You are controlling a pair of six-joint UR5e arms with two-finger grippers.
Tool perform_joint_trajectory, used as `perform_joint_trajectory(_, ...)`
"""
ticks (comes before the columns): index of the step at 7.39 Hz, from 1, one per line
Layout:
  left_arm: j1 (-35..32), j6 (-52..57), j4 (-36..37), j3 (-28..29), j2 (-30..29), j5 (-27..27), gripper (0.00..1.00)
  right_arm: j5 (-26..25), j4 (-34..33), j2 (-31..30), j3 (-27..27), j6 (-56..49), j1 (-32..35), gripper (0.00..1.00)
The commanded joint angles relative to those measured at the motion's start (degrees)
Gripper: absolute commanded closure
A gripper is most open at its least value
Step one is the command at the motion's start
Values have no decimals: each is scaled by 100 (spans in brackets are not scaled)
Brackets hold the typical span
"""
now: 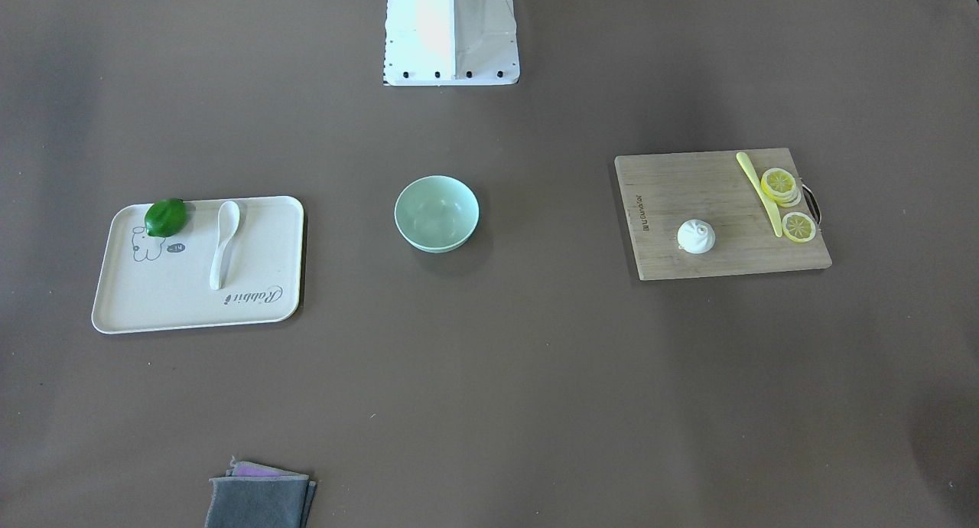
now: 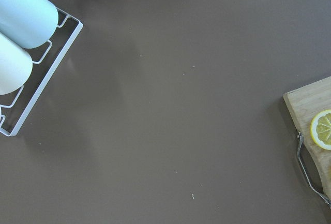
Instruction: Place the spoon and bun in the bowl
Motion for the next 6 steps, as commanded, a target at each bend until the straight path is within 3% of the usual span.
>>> perform_joint_trajectory(1,0,26,-9,-36,114,-17,1,11,-2,0,8,7,0,0)
perform_joint_trajectory(4,0,53,-228,-97,45,-352,1,-6,24,105,52,-2,0,0)
perform_joint_trajectory(6,17,0,-1654,68,-121,-291,1,11,7,464,9,477,-43,0)
